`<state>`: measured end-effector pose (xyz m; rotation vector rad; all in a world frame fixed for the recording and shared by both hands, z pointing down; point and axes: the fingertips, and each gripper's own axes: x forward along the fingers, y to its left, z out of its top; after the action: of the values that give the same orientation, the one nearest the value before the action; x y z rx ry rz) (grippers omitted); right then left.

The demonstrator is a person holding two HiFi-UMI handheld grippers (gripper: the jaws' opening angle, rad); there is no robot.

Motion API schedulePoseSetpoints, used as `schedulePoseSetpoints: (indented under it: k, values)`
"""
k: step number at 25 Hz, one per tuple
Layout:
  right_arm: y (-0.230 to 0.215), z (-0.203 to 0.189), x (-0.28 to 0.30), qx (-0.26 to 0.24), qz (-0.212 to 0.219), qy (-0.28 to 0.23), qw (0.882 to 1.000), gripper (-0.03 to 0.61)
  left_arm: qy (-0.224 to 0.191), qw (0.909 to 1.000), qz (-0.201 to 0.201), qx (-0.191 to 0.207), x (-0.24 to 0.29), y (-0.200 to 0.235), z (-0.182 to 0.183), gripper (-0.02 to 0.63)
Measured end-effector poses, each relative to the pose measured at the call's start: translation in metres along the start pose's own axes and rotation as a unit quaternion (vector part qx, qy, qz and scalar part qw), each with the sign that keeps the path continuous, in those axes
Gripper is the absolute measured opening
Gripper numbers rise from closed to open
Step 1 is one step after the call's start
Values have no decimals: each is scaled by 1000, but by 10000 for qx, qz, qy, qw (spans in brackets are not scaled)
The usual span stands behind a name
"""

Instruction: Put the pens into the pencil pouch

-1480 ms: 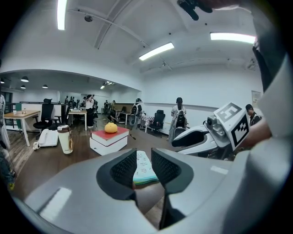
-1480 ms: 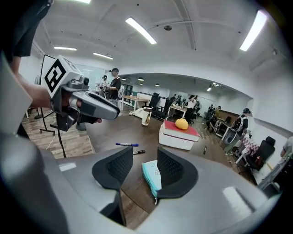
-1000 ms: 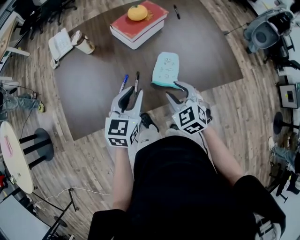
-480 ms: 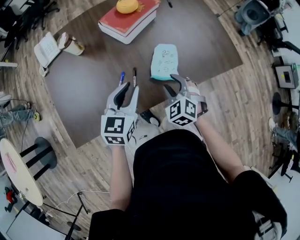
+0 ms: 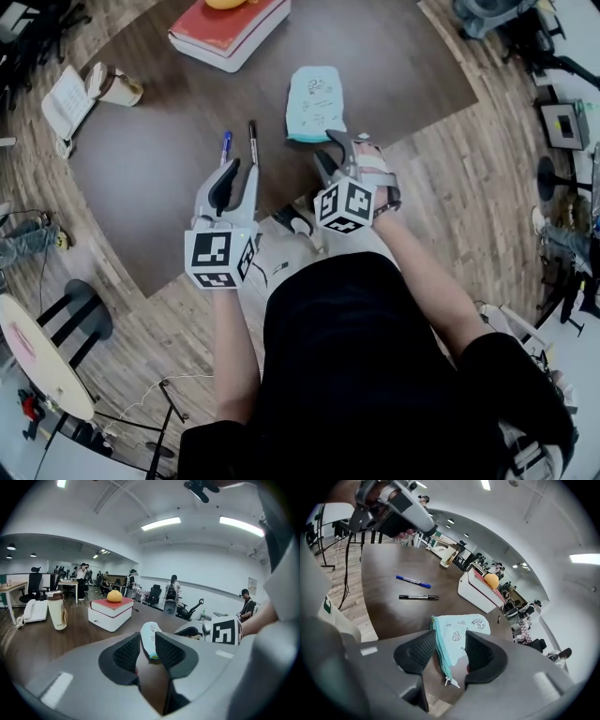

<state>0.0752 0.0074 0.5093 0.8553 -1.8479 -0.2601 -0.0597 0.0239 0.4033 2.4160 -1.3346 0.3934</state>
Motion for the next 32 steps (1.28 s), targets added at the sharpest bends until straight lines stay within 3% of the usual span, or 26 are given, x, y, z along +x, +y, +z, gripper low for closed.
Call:
schedulePoseSetpoints:
  k: [7,32]
  values:
    - [8,-1,17,-573,-332,77,9978,193,96,9999,6,-29,6,4,-13,100]
    - [10,-15,57,-428,-723,282,9961,210,488,9988,-55,49,6,0,-30,100]
